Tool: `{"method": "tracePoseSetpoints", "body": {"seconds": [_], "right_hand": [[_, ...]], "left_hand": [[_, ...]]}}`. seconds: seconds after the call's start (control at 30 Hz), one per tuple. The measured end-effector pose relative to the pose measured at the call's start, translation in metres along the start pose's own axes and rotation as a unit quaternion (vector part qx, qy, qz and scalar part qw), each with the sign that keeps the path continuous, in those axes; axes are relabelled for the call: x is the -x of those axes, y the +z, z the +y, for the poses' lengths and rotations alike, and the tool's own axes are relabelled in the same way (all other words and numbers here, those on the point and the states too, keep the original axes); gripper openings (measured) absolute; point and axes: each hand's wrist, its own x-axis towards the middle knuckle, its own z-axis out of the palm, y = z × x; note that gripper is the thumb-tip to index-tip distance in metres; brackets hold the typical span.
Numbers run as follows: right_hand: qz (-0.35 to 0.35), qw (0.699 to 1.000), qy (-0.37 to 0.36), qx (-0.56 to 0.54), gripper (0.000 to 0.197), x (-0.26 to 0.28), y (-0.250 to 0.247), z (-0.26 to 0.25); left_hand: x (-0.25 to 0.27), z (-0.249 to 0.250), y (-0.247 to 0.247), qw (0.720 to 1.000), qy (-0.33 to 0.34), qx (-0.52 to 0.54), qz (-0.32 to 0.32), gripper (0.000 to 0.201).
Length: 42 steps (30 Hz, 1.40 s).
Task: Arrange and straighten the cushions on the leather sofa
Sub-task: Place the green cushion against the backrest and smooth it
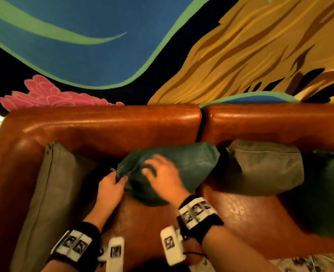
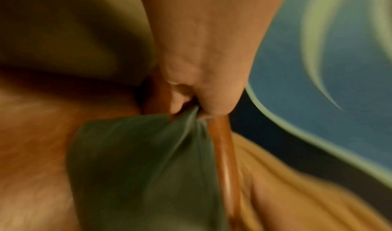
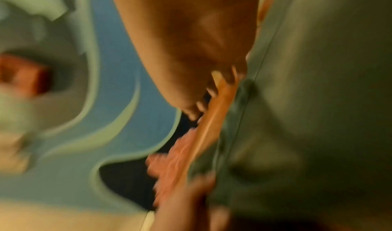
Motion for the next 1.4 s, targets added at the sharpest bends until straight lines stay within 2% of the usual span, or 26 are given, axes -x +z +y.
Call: {"method": "tracePoseSetpoints", "body": {"seconds": [0.07,0.1,0.13,0.17,0.23,0.27,0.33,0.43,0.5,0.57,0.63,0.67,0.7,0.77,0.8,0.83,0.87,0.9,0.93,0.97,1.07,1.13,1.2,1.3,1.37,1.4], "right_hand": [[0.116,0.972,0.171,0.109,0.052,-0.011,-0.027,0.06],[0.126,0.951,0.261,0.106,0.059,-0.014,-0.042,0.087],[0.108,0.941,0.314,0.063,0.065,-0.02,-0.055,0.11],[0.065,0.941,0.331,-0.001,0.064,-0.028,-0.063,0.127],[0.025,0.941,0.329,-0.077,0.043,-0.04,-0.07,0.136],[0.052,0.941,0.327,-0.075,0.036,-0.043,-0.069,0.134],[0.111,0.944,0.303,-0.072,0.033,-0.041,-0.06,0.117],[0.155,0.968,0.174,-0.089,0.036,-0.023,-0.059,0.096],[0.161,0.974,0.129,-0.097,0.038,-0.015,-0.072,0.104],[0.149,0.973,0.162,-0.072,0.036,-0.011,-0.081,0.127],[0.161,0.955,0.248,-0.028,0.023,-0.016,-0.075,0.144],[0.165,0.944,0.284,0.035,0.023,-0.019,-0.063,0.142],[0.17,0.936,0.285,0.118,0.035,-0.023,-0.045,0.13],[0.146,0.956,0.152,0.205,0.062,-0.024,0.003,0.083],[0.089,0.977,0.043,0.191,0.068,-0.019,0.028,0.056],[-0.002,0.981,-0.056,0.183,0.07,-0.008,0.052,0.035],[-0.081,0.968,-0.126,0.202,0.069,0.004,0.071,0.026],[-0.107,0.952,-0.155,0.24,0.067,0.012,0.078,0.031],[-0.09,0.948,-0.14,0.27,0.066,0.012,0.072,0.049],[-0.054,0.95,-0.089,0.293,0.065,0.01,0.059,0.071],[0.039,0.948,0.133,0.288,0.061,0.006,0.005,0.144],[0.037,0.946,0.254,0.199,0.061,-0.004,-0.022,0.157],[0.093,0.934,0.336,0.076,0.056,-0.019,-0.042,0.155],[0.109,0.93,0.344,-0.068,0.031,-0.03,-0.062,0.155],[0.141,0.921,0.323,-0.168,0.02,-0.025,-0.072,0.156],[0.16,0.903,0.317,-0.243,0.018,-0.02,-0.075,0.155]], "left_hand": [[-0.02,-0.041,-0.003,0.997,-0.066,0.037,-0.004,0.03],[-0.025,-0.056,-0.004,0.997,-0.07,0.024,-0.012,0.034],[-0.022,-0.051,-0.007,0.997,-0.069,0.013,-0.018,0.033],[-0.018,-0.041,-0.011,0.998,-0.061,0.01,-0.025,0.029],[-0.018,-0.032,-0.013,0.997,-0.061,0.046,-0.028,0.021],[-0.019,-0.028,-0.01,0.997,-0.054,0.046,-0.01,0.027],[-0.017,-0.015,0.001,0.997,0.0,-0.054,0.052,0.042],[-0.005,-0.004,0.009,0.988,0.09,-0.102,0.075,0.041],[-0.006,-0.009,-0.013,0.986,0.073,-0.096,0.112,0.042],[-0.009,-0.017,-0.034,0.983,0.062,-0.104,0.134,0.049],[-0.014,-0.021,-0.027,0.985,0.066,-0.123,0.1,0.058],[-0.017,-0.025,-0.017,0.986,0.063,-0.129,0.085,0.062],[-0.016,-0.026,-0.006,0.988,0.056,-0.121,0.076,0.065],[-0.018,-0.028,0.007,0.991,0.043,-0.105,0.069,0.062],[-0.02,-0.031,0.008,0.99,0.047,-0.113,0.065,0.059],[-0.02,-0.031,0.007,0.988,0.054,-0.128,0.062,0.056],[-0.021,-0.032,0.003,0.985,0.067,-0.145,0.068,0.054],[-0.021,-0.032,0.0,0.983,0.068,-0.15,0.079,0.053],[-0.022,-0.035,-0.004,0.983,0.065,-0.142,0.095,0.053],[-0.021,-0.038,-0.009,0.986,0.048,-0.127,0.101,0.052],[-0.017,-0.037,-0.009,0.993,0.034,-0.09,0.073,0.048],[-0.014,-0.026,0.0,0.991,0.053,-0.103,0.06,0.047],[-0.023,-0.025,0.003,0.99,0.047,-0.115,0.062,0.047],[-0.043,-0.033,-0.021,0.998,-0.025,-0.06,0.008,0.037],[-0.047,-0.035,-0.039,0.99,-0.089,0.106,-0.02,0.02],[-0.045,-0.034,-0.044,0.972,-0.121,0.199,-0.021,0.012]]}}
